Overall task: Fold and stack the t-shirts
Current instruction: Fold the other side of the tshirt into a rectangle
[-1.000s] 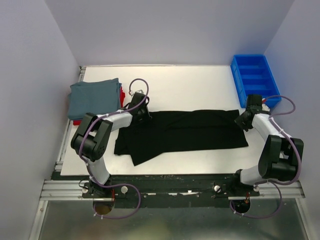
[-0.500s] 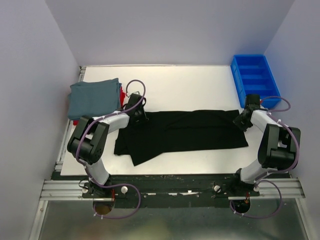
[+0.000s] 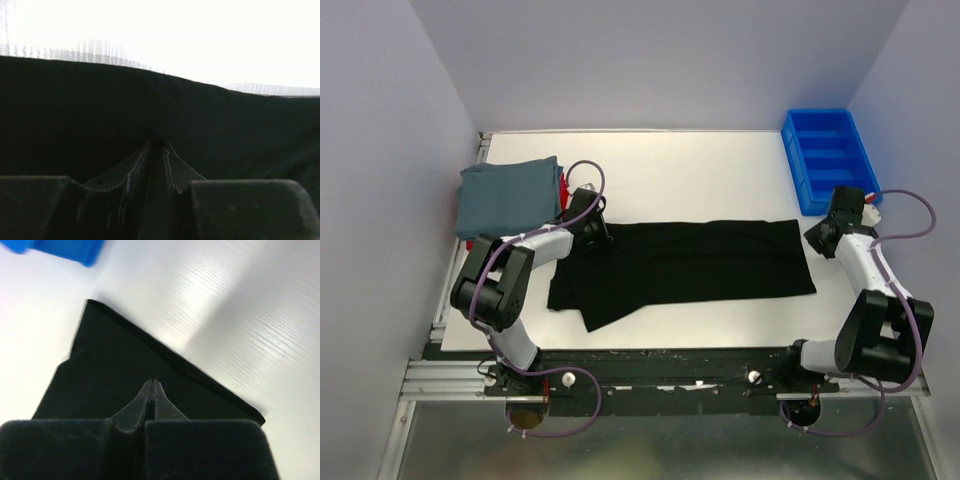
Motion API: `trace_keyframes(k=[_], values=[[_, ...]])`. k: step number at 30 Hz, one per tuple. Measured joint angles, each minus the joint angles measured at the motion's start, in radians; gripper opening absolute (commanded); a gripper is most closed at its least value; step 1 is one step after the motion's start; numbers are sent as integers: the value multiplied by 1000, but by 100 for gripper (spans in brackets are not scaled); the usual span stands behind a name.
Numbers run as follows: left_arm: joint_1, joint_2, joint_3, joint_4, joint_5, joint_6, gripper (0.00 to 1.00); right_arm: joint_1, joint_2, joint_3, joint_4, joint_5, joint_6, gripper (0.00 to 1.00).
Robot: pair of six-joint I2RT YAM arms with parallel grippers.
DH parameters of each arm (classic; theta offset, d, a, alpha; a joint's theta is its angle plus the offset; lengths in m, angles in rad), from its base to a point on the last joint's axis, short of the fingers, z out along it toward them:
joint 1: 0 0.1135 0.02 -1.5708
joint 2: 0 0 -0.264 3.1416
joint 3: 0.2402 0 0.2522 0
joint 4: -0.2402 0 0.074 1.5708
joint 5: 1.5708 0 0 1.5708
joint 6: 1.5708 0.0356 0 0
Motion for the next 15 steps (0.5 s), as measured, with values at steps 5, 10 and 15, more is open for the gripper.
trace_keyframes(k=[5,10,15], values=[[-30,-65,-11,-63,-66,23,38,35,-104,-33,53,-69,-80,22],[-89,-185,-11,-138,-129,29,43,145,-156,-103,111,-222,-140,33],[-137,-373,-87,-187,-140,-5,48,303,-190,-159,139,-357,-159,35]])
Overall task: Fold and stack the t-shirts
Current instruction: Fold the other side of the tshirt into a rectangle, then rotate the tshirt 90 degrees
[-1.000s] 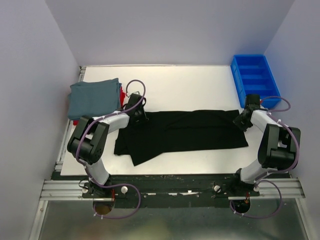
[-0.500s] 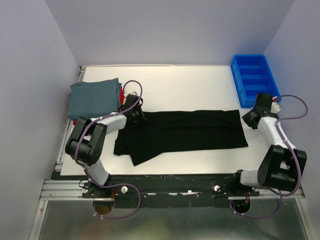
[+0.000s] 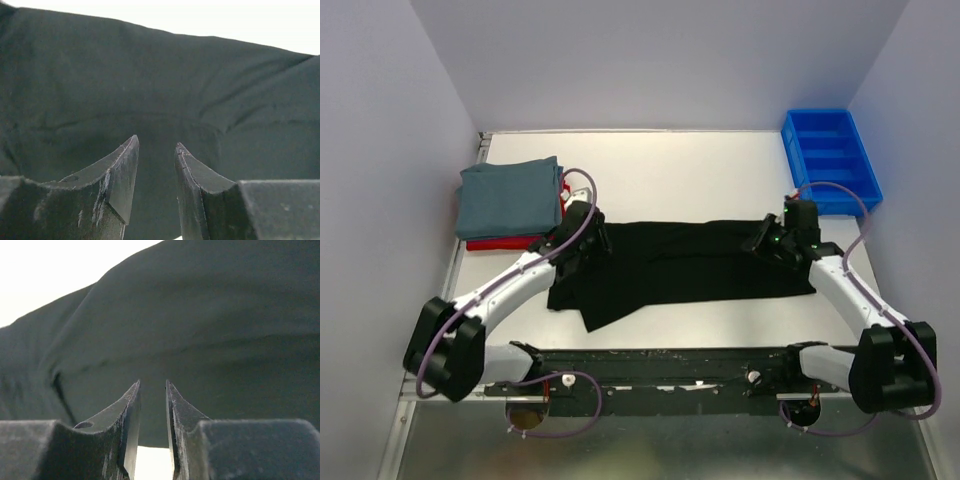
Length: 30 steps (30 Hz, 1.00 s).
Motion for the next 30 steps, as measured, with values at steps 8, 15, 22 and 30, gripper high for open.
trace_keyframes(k=[8,15,22,30], values=[[-45,-334,-149,-209,-2,-134,47,356,-9,-53,70,-190,-20,37],[-137,-483,-252,-350,25,-322,48,527,122,-53,161,-243,1,34],[-146,-518,-354,-392,-30,-428,25,528,148,-43,148,-151,6,1],[-146,-515,-313,-384,-198,-477,0,527,71,-22,-26,196,46,1]])
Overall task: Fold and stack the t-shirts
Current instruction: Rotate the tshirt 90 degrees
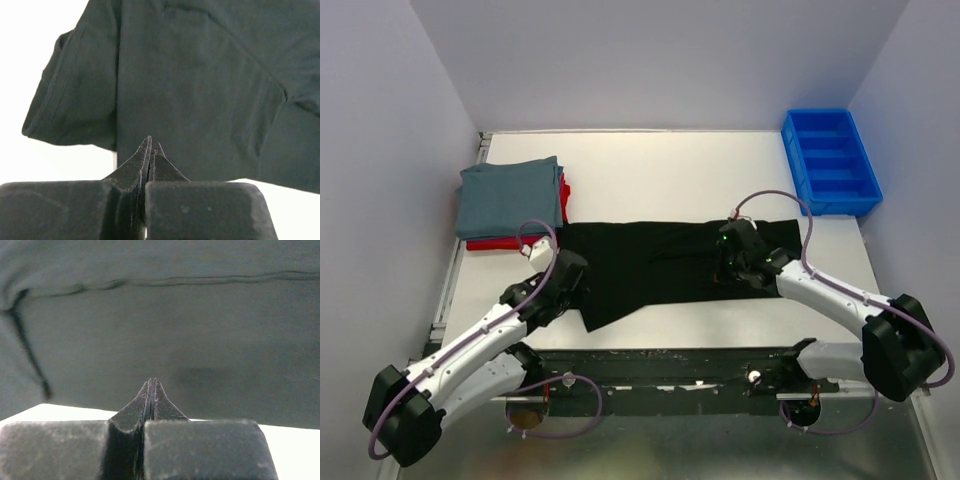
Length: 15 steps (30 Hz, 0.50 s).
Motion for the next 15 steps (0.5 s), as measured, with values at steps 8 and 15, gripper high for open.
trace_keyframes(k=[8,15], values=[[114,230,60,179,-69,55,0,-143,-13,7,-146,200,67,1],[214,538,219,282,-52,146,0,-246,47,6,-155,193,76,1]])
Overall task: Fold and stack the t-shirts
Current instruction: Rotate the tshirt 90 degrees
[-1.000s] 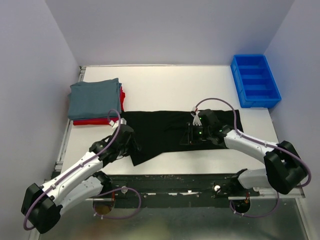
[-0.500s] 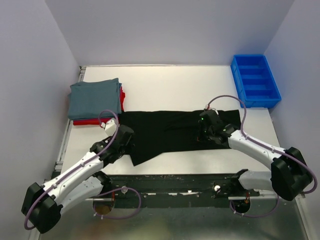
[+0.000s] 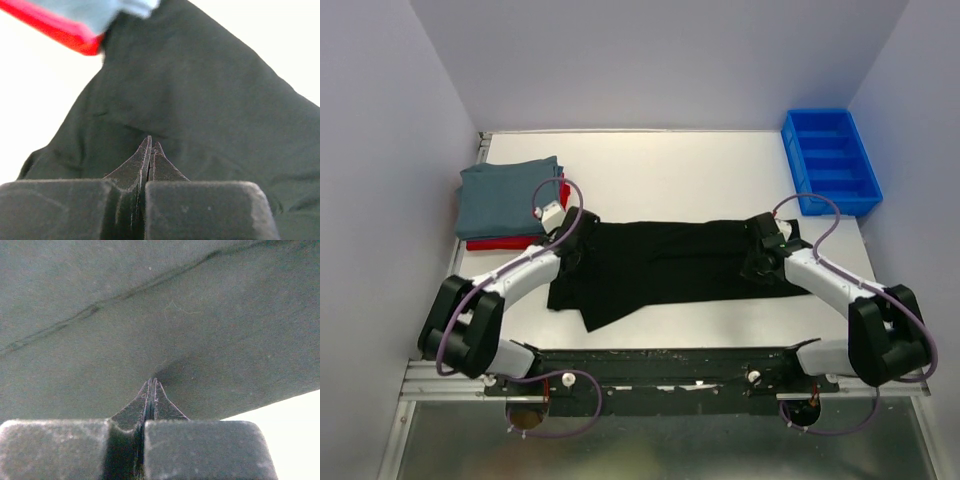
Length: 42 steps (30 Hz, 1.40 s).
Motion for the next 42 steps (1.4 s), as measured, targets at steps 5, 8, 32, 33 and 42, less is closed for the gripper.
trace_keyframes(k=[5,8,32,33,42], values=[[4,165,124,24,27,25,0,0,122,51,-37,-16,34,1],[11,246,180,12,43,30,0,0,162,89,-66,-26,46,1],[23,825,916,-53,219,159,0,285,200,115,-48,-101,175,1],[21,862,972,-57,233,164,0,320,222,137,-51,-110,191,1],[-3,1189,1471,-60,395,187,0,620,406,320,68,-281,251,1]])
